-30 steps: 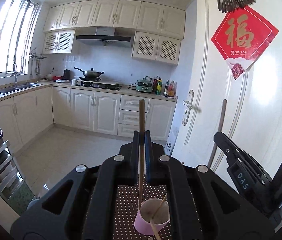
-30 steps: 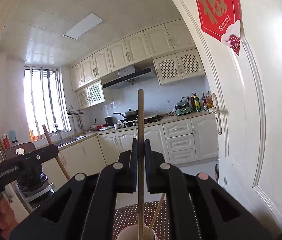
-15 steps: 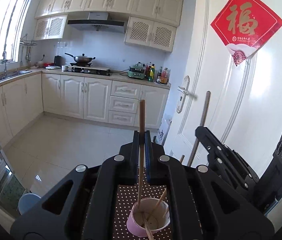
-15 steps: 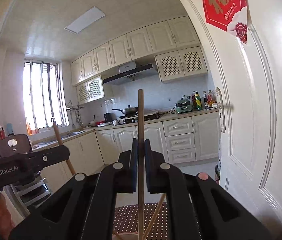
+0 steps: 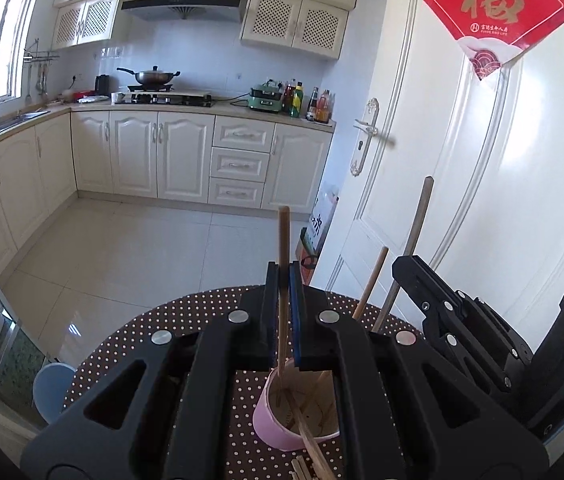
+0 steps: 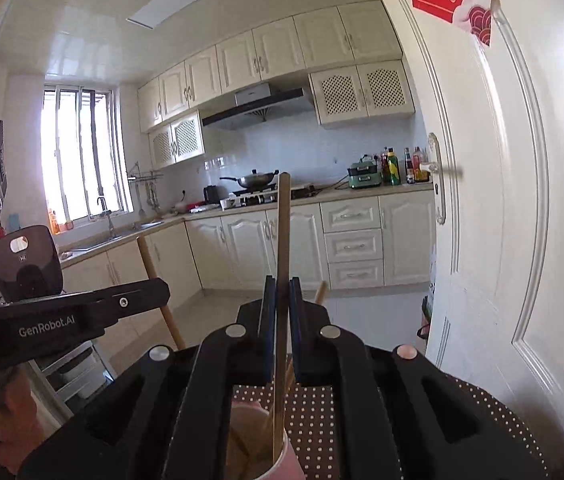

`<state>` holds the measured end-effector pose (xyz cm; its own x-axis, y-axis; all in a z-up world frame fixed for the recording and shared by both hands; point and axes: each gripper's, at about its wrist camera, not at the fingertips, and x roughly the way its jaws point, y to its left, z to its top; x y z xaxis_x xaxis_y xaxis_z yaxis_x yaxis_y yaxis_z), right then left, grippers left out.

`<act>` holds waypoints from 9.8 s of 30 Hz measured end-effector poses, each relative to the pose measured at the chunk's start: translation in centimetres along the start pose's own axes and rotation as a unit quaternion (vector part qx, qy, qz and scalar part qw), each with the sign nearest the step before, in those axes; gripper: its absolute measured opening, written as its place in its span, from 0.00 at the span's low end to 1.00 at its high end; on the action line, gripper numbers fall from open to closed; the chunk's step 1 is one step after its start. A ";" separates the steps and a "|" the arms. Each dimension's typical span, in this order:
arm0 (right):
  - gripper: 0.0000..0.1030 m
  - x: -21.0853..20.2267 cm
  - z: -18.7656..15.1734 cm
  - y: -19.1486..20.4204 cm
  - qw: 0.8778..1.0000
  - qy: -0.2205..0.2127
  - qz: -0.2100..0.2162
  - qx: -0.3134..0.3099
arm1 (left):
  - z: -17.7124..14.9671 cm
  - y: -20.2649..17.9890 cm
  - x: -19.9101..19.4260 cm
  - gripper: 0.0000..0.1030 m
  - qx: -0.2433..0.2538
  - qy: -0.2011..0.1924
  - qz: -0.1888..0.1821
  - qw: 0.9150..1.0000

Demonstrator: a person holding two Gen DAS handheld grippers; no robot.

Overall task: Organize utensils
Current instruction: 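Lower both chopsticks into the pink cup with both grippers, then open both grippers and withdraw them from the pink cup, then lower the right gripper onto a chopstick in the pile and close on it, then grasp another chopstick with the left gripper while the right gripper holds its chopstick, then lift both held chopsticks upright with both grippers toward the pink cup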

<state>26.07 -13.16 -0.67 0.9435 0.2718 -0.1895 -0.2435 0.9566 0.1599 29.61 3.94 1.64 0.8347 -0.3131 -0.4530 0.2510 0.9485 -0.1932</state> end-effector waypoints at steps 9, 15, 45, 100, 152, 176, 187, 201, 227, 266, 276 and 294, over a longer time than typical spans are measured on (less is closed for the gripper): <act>0.09 -0.7 -0.7 0.5 0.999 0.032 0.003 -0.017 | -1.2 0.3 0.0 0.07 0.002 0.018 0.014 1.000; 0.33 -2.1 -1.0 0.2 0.999 0.041 -0.003 -0.017 | -2.2 0.0 -0.9 0.18 0.013 0.029 0.008 0.999; 0.54 -9.2 -1.6 0.0 0.999 0.035 -0.022 -0.019 | -4.7 -1.0 -8.9 0.53 0.015 -0.012 0.032 0.999; 0.81 -9.1 -14.4 1.2 0.950 0.308 -0.043 -0.034 | -21.2 1.6 -4.9 0.66 -0.048 0.219 0.089 0.971; 0.25 -5.9 -15.1 6.6 0.926 0.367 -0.040 -0.082 | -19.3 3.2 -1.0 0.72 -0.050 0.278 0.125 0.951; 0.05 -7.4 -14.8 3.4 0.938 0.337 -0.060 -0.045 | -20.0 -0.9 -1.0 0.72 -0.030 0.293 0.124 0.948; 0.05 -8.1 -14.4 1.0 0.942 0.331 -0.050 -0.008 | -19.0 -3.8 0.4 0.72 -0.013 0.294 0.133 0.947; 0.05 -8.6 -14.2 -0.3 0.944 0.328 -0.033 0.003 | -18.6 -5.0 0.4 0.72 -0.056 0.301 0.144 0.941; 0.05 -8.0 -14.1 -0.4 0.944 0.328 -0.031 0.003 | -19.3 -3.8 -0.3 0.72 -0.040 0.294 0.149 0.943; 0.04 -11.1 -10.0 -3.3 0.965 0.239 -0.032 0.100 | -17.4 -3.2 -4.2 0.06 -0.027 0.156 0.032 0.987; 0.05 -13.8 -6.9 -2.5 0.987 0.142 -0.009 0.073 | -15.5 -1.1 -7.6 0.06 -0.049 0.095 0.033 0.994; 0.04 -15.2 -4.8 -0.9 0.995 0.084 0.022 0.057 | -12.7 -1.5 -13.5 0.06 -0.047 -0.003 0.043 0.998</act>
<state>10.81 -17.61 -2.62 0.8796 0.3351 -0.3377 -0.2471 0.9284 0.2776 11.73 6.14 -3.02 0.8538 -0.2303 -0.4669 0.1319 0.9632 -0.2340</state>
